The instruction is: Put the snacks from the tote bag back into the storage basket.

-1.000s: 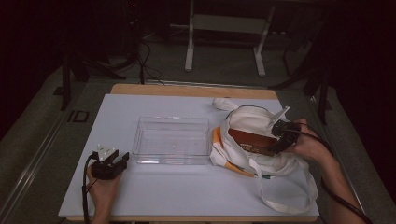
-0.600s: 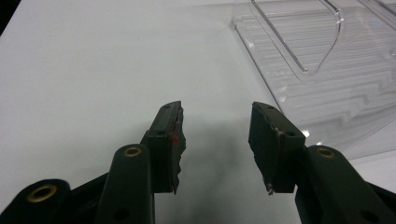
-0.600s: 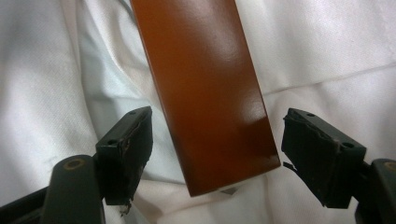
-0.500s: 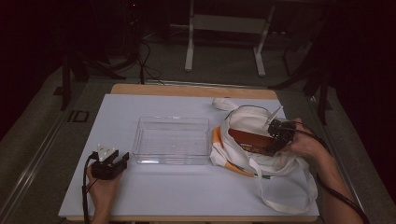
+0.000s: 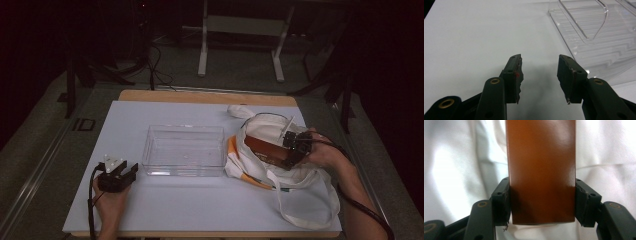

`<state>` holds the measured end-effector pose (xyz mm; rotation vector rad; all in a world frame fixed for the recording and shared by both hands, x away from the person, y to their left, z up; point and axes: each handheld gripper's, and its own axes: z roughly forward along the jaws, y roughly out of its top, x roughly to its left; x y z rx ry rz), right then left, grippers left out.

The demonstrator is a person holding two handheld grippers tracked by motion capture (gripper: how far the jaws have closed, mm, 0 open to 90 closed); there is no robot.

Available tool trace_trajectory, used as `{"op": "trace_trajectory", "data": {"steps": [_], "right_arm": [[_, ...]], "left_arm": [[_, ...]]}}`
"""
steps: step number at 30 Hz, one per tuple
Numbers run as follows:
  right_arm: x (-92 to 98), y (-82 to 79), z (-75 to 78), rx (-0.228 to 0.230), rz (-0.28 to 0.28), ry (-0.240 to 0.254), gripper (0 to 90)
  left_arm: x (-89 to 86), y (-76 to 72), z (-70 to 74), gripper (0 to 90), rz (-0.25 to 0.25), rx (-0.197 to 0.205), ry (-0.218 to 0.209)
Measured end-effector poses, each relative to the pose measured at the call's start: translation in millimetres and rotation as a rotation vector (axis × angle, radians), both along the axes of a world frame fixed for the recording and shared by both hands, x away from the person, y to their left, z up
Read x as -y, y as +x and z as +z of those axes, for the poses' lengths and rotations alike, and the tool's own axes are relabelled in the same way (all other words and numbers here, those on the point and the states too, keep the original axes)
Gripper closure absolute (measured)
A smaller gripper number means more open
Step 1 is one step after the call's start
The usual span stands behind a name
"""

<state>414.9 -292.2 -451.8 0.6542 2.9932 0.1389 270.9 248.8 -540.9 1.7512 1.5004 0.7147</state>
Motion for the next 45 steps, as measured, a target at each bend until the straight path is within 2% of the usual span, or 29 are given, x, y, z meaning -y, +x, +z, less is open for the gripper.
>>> {"op": "trace_trajectory", "data": {"steps": [4, 9, 14, 20, 25, 29, 35, 39, 41, 45], "right_arm": [[-5.0, -0.6, -1.1, -0.054, 0.004, -0.019, 41.4], [-5.5, 1.7, -5.9, -0.067, -0.003, -0.025, 40.5], [-7.4, 6.0, -21.2, -0.105, -0.025, -0.038, 39.2], [-6.5, 9.3, -27.0, -0.135, -0.038, -0.044, 39.3], [-9.8, 9.0, -32.7, -0.155, -0.043, -0.069, 40.9], [-11.2, 9.6, -30.7, -0.14, -0.024, -0.073, 42.5], [-6.6, 6.5, -26.7, -0.128, -0.024, -0.051, 43.1], [-2.3, 4.7, -22.2, -0.084, -0.014, -0.044, 43.3], [0.5, 3.9, -19.8, -0.076, -0.016, -0.035, 43.3], [4.0, 3.0, -17.5, -0.086, -0.019, -0.033, 43.2]], "left_arm": [[0.1, 0.0, 0.0, 55.1, 0.0, 0.0, 0.001], [-0.1, 0.0, 0.0, 55.1, 0.0, 0.0, 0.0], [-0.3, -0.1, 0.1, 55.1, 0.0, 0.001, -0.002], [-0.5, -0.2, 0.1, 55.1, 0.001, 0.001, -0.003], [-0.3, -0.2, 0.1, 55.1, 0.0, 0.001, -0.002], [-0.4, -0.2, 0.1, 55.0, 0.001, 0.001, -0.003], [-0.4, -0.2, 0.1, 55.0, 0.0, 0.001, -0.003], [-0.3, -0.2, 0.1, 55.0, 0.001, 0.002, -0.001], [-0.3, -0.2, 0.1, 55.0, 0.0, 0.001, -0.001], [-0.2, -0.2, 0.0, 54.9, 0.001, 0.001, -0.002]]}}
